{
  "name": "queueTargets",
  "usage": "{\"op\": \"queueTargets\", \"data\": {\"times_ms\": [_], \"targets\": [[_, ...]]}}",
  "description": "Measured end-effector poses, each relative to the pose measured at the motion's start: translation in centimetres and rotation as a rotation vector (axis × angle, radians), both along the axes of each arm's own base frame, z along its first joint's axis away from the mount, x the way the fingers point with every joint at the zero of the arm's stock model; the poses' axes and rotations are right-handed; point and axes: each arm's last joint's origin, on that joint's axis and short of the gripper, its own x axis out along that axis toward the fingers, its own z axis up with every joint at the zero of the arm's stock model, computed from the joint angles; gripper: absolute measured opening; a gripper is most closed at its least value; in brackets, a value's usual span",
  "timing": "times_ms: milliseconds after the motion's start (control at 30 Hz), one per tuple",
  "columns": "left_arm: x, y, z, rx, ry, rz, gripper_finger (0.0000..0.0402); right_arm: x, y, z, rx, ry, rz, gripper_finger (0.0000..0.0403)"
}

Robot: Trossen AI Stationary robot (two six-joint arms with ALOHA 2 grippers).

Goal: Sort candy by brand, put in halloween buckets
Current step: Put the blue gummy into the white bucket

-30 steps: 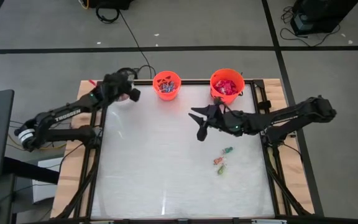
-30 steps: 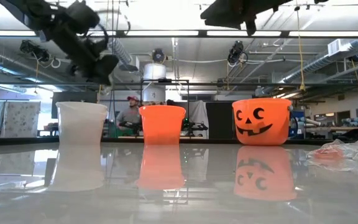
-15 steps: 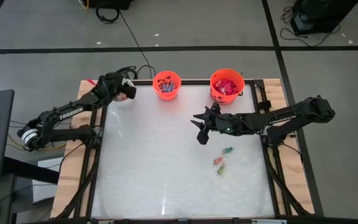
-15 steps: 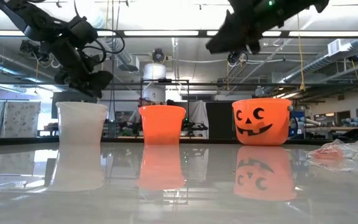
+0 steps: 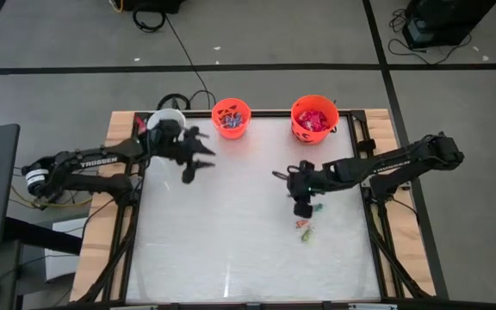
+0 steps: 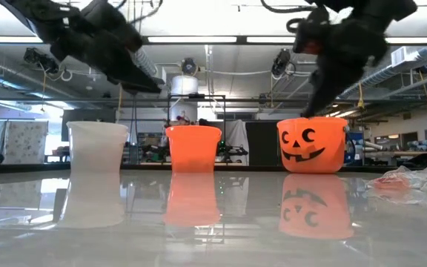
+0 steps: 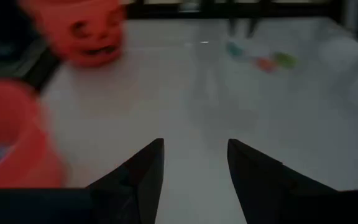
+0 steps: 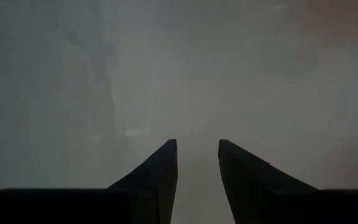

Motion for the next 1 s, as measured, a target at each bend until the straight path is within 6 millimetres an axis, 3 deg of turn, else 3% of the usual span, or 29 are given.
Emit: {"op": "queueTargets", "data": {"times_ms": [233, 467, 667, 833, 1000], "targets": [[1.3, -3.3, 0.0, 0.057, 0.011, -0.127, 0.0183, -1.5, 1.4, -1.0, 0.106, 0.147, 0.002, 0.0139], [1.5, -3.8, 0.0, 0.069, 0.014, -0.116, 0.0183, -4.0, 2.5, -4.0, 0.191, 0.327, -0.042, 0.0148], [1.7, -3.8, 0.4, 0.075, -0.026, -0.108, 0.0183, -5.2, 3.2, -6.1, 0.247, 0.343, -0.096, 0.0146], [1.8, -3.7, 0.5, 0.063, -0.045, -0.102, 0.0183, -6.0, 3.1, -7.8, 0.235, 0.310, -0.138, 0.0112], [1.8, -3.8, 0.7, 0.067, -0.068, -0.113, 0.0183, -5.9, 3.0, -7.9, 0.201, 0.283, -0.153, 0.0028]]}}
